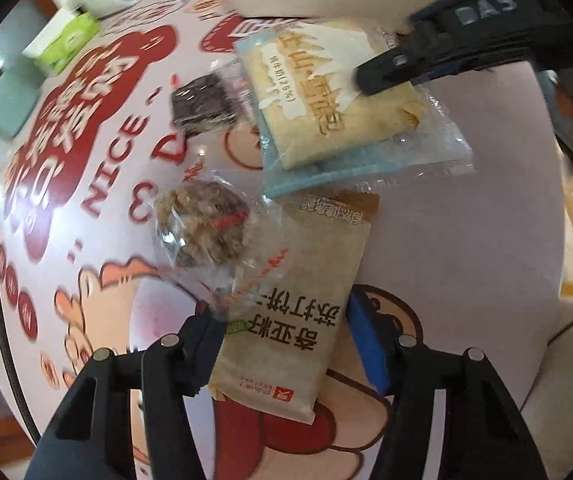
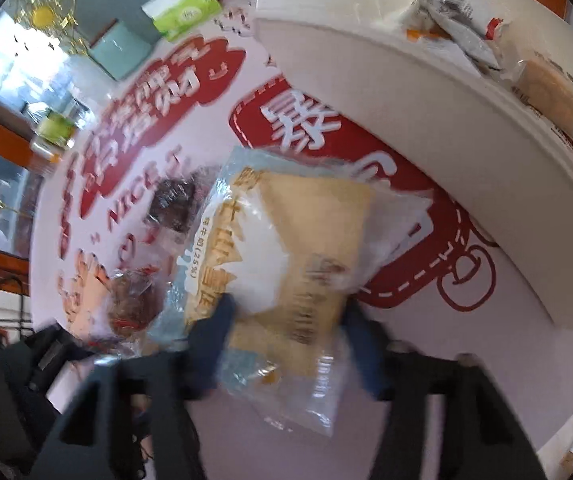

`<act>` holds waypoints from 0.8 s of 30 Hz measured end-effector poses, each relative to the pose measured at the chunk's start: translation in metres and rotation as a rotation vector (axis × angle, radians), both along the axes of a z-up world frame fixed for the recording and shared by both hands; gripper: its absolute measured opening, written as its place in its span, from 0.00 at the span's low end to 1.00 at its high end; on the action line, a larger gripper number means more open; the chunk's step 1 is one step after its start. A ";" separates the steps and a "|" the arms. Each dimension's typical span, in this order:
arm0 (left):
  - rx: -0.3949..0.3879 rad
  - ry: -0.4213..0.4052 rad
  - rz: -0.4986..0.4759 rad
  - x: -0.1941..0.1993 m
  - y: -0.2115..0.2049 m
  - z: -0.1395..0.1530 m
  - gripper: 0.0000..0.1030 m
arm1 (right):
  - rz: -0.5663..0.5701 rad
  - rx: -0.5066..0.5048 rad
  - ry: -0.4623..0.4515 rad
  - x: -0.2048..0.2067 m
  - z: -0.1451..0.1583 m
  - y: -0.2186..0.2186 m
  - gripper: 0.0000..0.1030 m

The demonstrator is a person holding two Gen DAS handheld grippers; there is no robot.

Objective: Organize snacks
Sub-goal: 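Grasp the brown biscuit pack with the left tool while the right tool grasps the bread pack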

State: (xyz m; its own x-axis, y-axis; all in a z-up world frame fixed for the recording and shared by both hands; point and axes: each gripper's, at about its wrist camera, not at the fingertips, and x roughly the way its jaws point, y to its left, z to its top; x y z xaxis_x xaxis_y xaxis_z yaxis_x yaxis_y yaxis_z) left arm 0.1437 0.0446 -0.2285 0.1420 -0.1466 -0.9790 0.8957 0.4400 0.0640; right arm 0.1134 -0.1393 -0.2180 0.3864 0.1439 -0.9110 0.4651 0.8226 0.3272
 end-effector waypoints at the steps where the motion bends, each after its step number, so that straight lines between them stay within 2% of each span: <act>1: 0.003 0.009 0.045 0.001 0.002 0.000 0.55 | 0.003 0.013 -0.018 -0.002 0.003 -0.002 0.26; 4: 0.007 0.020 0.210 0.003 0.014 0.002 0.54 | 0.030 -0.003 -0.043 -0.005 0.013 0.002 0.19; 7: -0.022 0.036 0.312 0.003 0.031 0.016 0.54 | 0.072 -0.014 -0.056 -0.011 0.023 0.012 0.17; 11: -0.072 0.017 0.369 -0.006 0.043 0.045 0.53 | 0.119 -0.036 -0.090 -0.020 0.038 0.023 0.16; 16: -0.130 -0.026 0.455 -0.016 0.043 0.086 0.53 | 0.191 -0.124 -0.184 -0.034 0.080 0.026 0.16; 24: -0.282 -0.142 0.522 -0.019 0.006 0.168 0.53 | 0.235 -0.245 -0.314 -0.052 0.138 0.010 0.16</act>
State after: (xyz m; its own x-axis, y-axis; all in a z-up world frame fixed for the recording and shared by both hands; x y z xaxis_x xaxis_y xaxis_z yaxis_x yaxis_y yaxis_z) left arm 0.1245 0.0502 -0.0603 0.3914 -0.2730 -0.8788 0.5480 0.8363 -0.0157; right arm 0.0618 -0.1289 -0.0801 0.6317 0.0560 -0.7732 0.1662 0.9644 0.2056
